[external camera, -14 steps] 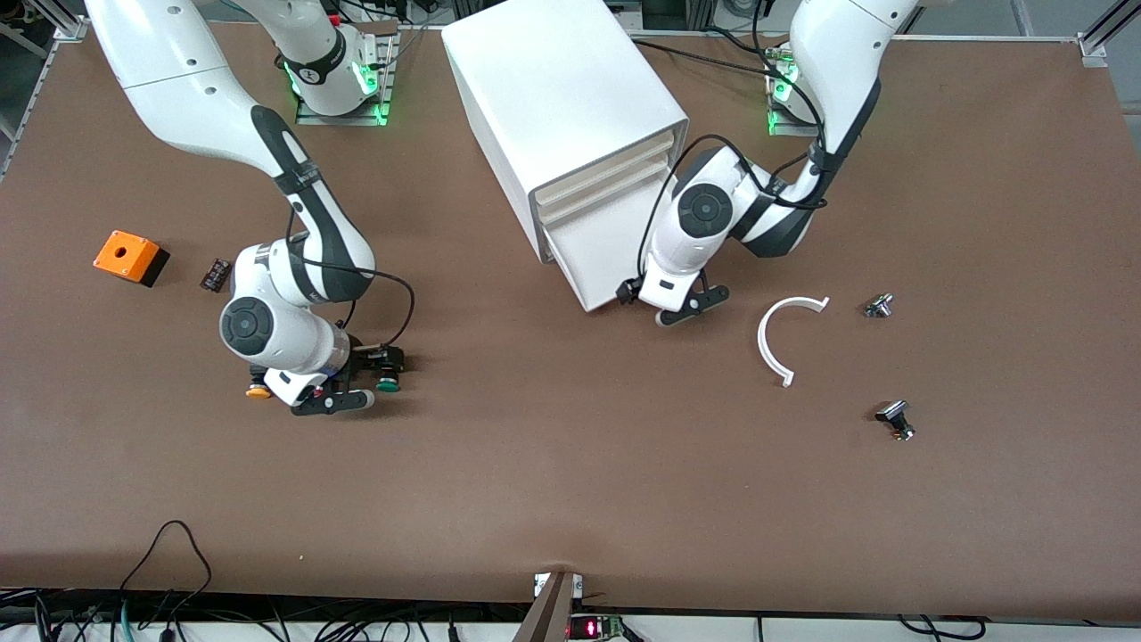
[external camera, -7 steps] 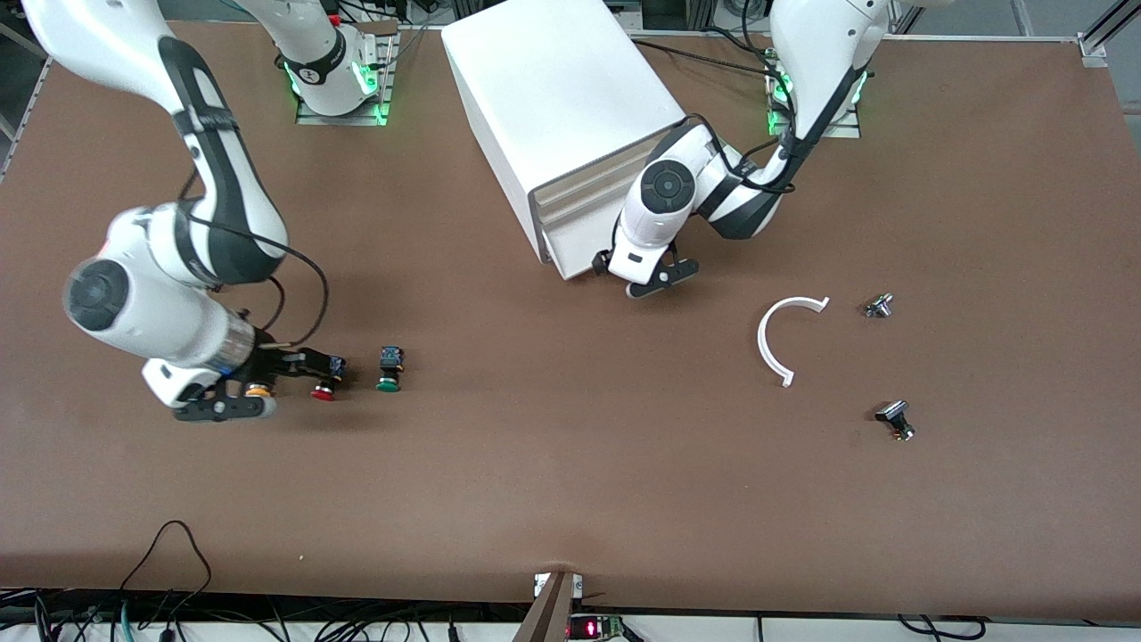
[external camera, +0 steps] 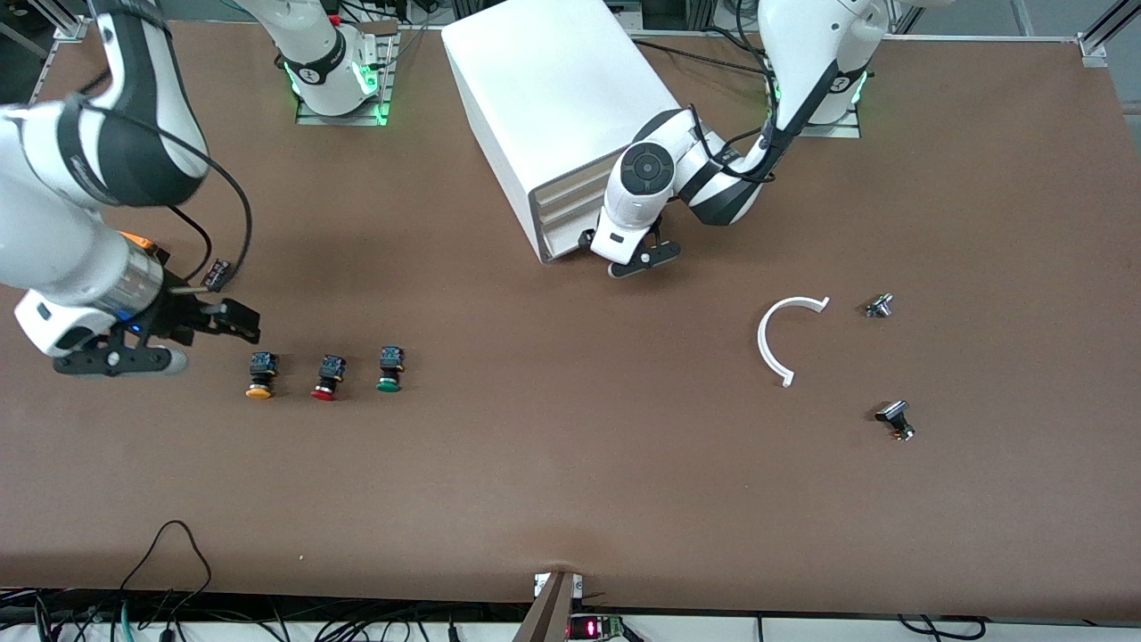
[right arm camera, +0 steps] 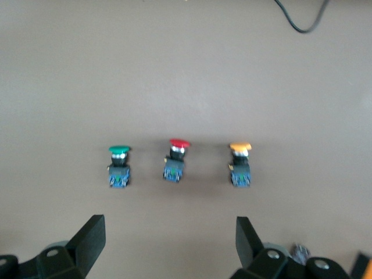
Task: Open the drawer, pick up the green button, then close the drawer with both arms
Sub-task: 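Release the green button beside the red button and retract the right gripper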
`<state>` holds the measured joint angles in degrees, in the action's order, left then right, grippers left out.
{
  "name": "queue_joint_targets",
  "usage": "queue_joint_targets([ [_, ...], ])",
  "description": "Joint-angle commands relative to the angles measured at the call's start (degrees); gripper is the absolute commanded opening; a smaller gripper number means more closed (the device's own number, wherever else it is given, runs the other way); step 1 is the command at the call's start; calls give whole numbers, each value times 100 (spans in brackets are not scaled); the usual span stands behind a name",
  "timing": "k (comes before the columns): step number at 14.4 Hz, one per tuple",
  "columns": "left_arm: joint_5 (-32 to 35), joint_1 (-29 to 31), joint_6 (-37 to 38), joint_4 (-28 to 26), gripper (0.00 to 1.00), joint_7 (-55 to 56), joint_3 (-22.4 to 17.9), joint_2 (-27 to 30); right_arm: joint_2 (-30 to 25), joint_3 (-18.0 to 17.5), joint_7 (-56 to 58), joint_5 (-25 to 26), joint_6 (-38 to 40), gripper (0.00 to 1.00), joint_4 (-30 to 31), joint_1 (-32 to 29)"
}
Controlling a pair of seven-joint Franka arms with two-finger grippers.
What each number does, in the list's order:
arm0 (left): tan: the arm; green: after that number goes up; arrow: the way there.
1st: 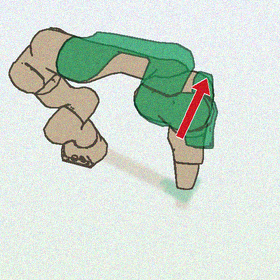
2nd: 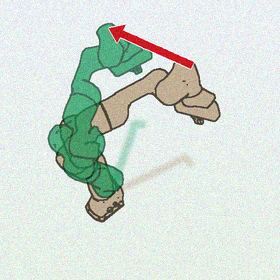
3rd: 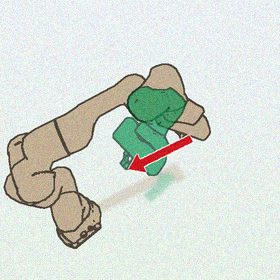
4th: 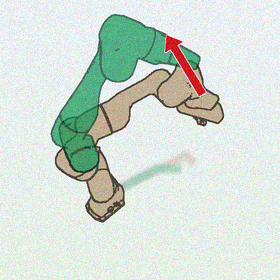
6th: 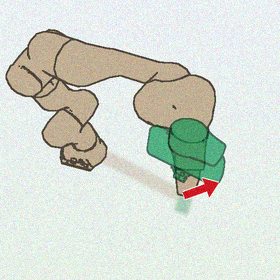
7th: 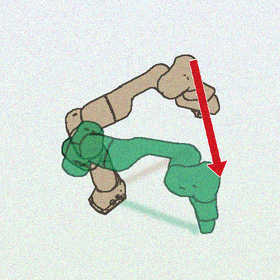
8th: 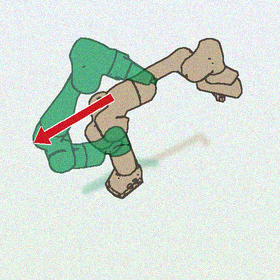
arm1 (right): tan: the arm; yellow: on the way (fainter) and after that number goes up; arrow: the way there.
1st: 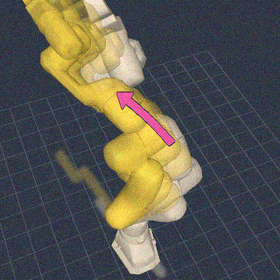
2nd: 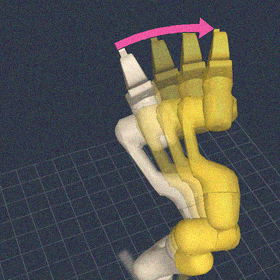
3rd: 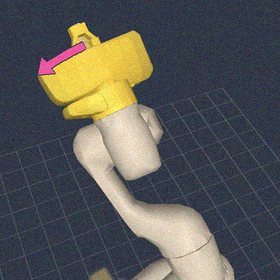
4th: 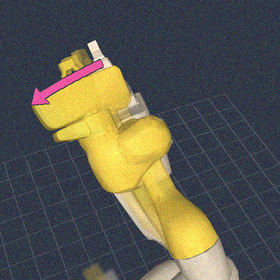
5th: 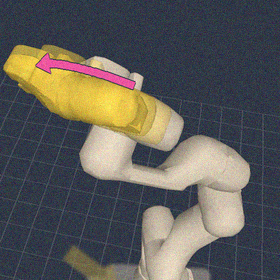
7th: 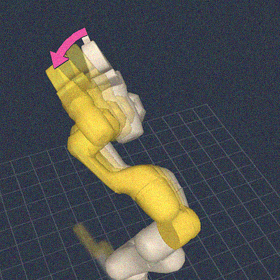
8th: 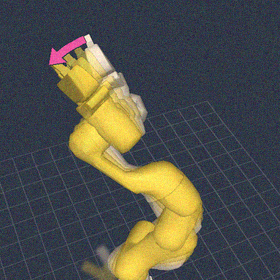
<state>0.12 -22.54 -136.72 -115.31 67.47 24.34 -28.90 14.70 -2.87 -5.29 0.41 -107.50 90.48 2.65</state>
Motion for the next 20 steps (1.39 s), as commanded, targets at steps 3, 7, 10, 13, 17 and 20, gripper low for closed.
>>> queue_joint_targets([
  [3,-55,-5,40,-123,100,126,123,51,-582,-39,-359,214,843,99,-320,-1],
  [7,-144,4,40,-123,100,126,238,51,-951,-83,-368,214,1239,99,-382,8],
  [10,-144,4,40,-123,100,117,238,51,-1144,-91,-359,196,1503,99,-408,8],
  [13,-144,65,75,-106,100,55,238,77,-1154,-74,-359,187,1503,99,-495,8],
  [17,-65,363,312,61,100,-76,185,103,-1136,-109,-403,144,1495,99,-628,-219],
  [20,-47,767,1047,577,100,-549,168,279,-1119,-451,-403,135,1503,99,-619,-589],
])
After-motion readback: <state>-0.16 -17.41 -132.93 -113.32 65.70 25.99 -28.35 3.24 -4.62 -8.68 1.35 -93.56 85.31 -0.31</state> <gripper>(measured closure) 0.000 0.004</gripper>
